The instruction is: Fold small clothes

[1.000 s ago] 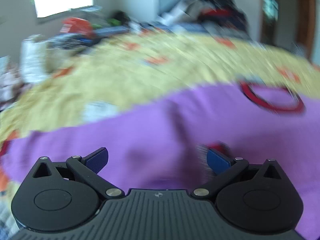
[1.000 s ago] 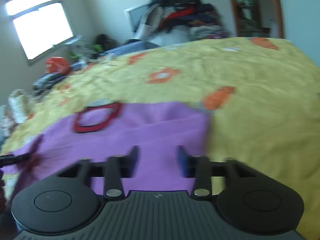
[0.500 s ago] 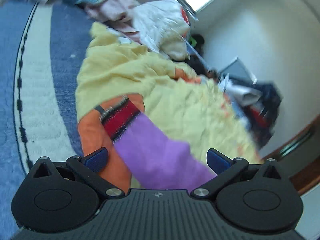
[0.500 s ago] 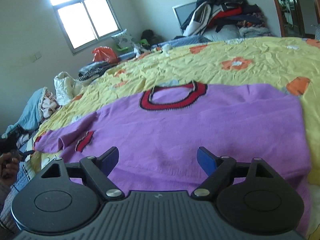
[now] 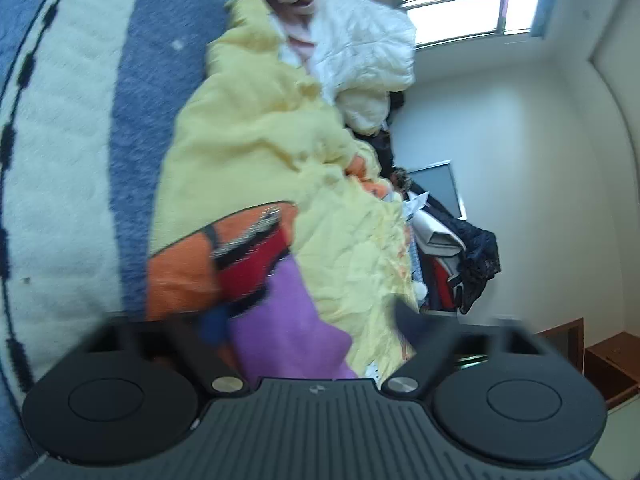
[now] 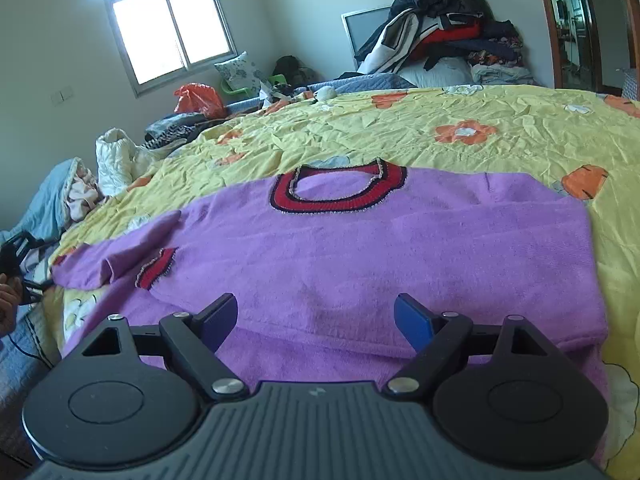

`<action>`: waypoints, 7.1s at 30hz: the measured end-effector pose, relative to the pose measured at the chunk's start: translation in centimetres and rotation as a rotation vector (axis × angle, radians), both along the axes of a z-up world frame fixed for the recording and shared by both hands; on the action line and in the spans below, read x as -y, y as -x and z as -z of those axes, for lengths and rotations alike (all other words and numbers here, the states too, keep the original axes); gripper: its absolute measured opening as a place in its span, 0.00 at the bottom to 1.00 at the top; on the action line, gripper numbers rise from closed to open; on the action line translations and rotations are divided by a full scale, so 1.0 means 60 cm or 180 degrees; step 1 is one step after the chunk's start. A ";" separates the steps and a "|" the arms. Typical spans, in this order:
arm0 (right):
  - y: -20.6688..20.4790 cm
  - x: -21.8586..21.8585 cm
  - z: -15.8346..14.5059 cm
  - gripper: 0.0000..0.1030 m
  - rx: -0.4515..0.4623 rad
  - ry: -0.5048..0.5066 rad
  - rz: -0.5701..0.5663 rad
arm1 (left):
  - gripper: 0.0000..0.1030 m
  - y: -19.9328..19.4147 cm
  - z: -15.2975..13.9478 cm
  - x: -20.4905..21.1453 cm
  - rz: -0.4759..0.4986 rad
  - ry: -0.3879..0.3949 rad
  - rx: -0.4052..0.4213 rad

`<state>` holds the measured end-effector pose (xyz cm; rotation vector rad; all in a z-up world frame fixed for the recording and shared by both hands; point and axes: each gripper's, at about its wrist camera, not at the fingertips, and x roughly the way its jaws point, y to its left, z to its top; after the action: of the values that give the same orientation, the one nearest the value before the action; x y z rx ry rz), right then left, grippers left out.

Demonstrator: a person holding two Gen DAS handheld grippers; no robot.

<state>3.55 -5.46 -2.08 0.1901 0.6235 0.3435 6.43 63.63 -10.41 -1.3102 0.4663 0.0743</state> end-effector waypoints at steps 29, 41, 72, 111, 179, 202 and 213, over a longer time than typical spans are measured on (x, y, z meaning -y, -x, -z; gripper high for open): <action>0.028 0.021 0.015 0.85 -0.0137 -0.0220 0.0238 | 0.05 -0.069 -0.244 0.377 0.1427 -0.0982 0.0788; 0.044 0.095 0.003 0.85 -0.0139 -0.0323 0.0707 | 0.05 -0.158 -0.179 0.735 0.2366 -0.1105 0.0668; 0.009 0.221 0.000 0.85 -0.0181 -0.0572 0.1297 | 0.07 -0.192 -0.073 1.002 0.3100 -0.0708 0.0080; -0.069 0.228 0.001 0.08 -0.0647 -0.0200 0.0928 | 0.96 -0.076 -0.099 0.547 0.2301 -0.2248 0.0079; 0.053 0.140 0.003 0.21 -0.0341 0.0878 0.0336 | 0.99 -0.005 -0.074 0.524 0.2616 -0.3186 -0.0179; 0.132 0.202 0.021 0.05 -0.0314 -0.0395 0.0272 | 0.08 0.016 0.022 0.404 0.2715 -0.0398 0.0232; 0.158 0.225 0.035 0.33 -0.0539 -0.0551 0.0347 | 0.33 0.088 0.015 0.359 0.2690 -0.0880 0.0493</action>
<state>-5.91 -18.94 -4.17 0.4207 0.7478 0.2776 1.17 42.07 -11.29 -0.7621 0.8097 -0.6409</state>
